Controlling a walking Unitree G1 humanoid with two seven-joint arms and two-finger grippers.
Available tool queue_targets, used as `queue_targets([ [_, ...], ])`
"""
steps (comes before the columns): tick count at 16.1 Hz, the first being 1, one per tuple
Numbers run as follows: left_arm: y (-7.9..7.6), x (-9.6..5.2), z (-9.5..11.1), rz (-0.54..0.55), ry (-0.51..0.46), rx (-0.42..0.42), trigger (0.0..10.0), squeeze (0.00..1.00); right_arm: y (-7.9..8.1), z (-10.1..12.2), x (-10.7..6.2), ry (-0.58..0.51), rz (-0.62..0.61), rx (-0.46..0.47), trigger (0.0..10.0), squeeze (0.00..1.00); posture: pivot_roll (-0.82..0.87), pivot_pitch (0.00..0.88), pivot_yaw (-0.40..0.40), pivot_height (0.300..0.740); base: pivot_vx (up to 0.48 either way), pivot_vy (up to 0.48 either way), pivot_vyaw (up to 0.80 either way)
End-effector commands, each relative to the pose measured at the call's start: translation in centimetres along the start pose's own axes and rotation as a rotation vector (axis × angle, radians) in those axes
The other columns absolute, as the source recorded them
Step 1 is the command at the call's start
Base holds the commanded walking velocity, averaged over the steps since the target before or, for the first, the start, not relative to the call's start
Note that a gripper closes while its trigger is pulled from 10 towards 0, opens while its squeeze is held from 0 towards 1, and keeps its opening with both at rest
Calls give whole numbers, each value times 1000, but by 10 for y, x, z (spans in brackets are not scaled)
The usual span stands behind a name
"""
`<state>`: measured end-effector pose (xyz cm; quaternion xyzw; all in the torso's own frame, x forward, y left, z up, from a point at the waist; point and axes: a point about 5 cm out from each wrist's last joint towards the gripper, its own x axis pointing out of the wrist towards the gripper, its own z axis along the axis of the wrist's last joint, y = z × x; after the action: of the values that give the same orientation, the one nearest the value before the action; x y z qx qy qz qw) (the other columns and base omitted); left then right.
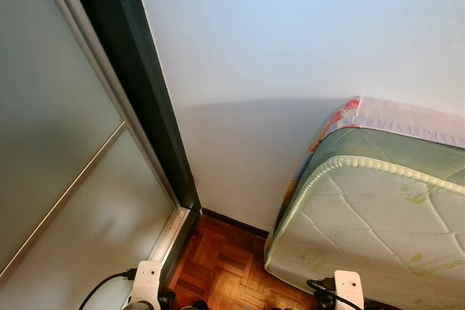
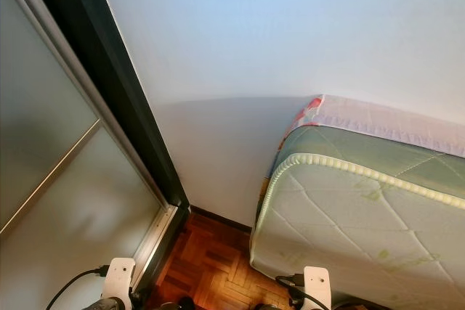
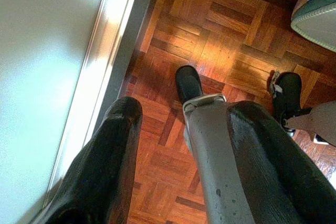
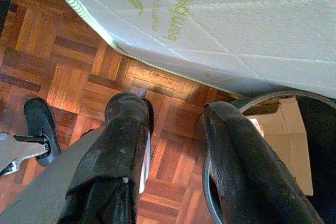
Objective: Clean up the room
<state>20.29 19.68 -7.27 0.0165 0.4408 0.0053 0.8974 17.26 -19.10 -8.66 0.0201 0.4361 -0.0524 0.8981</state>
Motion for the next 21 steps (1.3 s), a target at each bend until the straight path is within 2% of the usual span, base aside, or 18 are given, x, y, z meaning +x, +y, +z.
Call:
queue_targets([
  [1,-22,7,32,-52,1,-8,10000,0,-21,39,8,23,47,5,10000,0,-87,0,-30,740,0,0,0],
  [5,-23,7,34,-64,-1,51,10000,0,-20,37,7,32,52,11,10000,0,-92,0,-28,740,0,0,0],
  [21,-23,7,34,-61,-2,53,10000,0,-21,37,7,32,44,2,10000,0,-90,0,-25,740,0,0,0],
])
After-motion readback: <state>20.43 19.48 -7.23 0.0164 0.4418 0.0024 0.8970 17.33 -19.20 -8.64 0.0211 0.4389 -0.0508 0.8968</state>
